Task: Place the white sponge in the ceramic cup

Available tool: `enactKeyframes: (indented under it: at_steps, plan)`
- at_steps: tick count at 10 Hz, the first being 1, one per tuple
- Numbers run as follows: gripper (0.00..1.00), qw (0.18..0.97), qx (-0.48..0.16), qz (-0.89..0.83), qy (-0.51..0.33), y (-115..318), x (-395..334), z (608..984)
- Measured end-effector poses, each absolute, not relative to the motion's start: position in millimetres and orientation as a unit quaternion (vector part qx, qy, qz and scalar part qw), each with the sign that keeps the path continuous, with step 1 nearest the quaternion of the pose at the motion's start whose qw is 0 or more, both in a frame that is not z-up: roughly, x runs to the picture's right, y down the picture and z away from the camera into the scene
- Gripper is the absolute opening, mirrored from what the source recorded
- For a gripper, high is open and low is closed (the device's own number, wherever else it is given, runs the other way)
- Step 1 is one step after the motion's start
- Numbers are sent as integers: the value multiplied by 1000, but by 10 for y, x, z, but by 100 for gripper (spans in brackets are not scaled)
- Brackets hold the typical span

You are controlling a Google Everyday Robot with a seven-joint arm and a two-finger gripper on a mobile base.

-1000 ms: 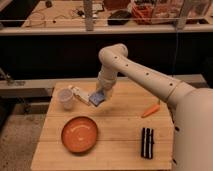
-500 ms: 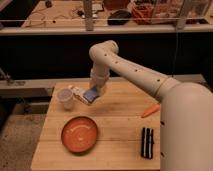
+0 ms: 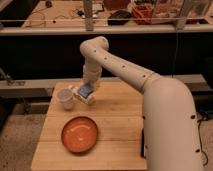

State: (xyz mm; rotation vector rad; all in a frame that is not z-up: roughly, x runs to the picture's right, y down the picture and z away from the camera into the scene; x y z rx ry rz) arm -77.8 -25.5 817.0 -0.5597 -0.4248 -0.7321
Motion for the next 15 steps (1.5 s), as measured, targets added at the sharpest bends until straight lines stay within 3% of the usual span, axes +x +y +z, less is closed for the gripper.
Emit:
enactKeyframes:
  at_steps: [15]
  plan:
    - [1,852,-254,-393,-233,-467,-1288,8309]
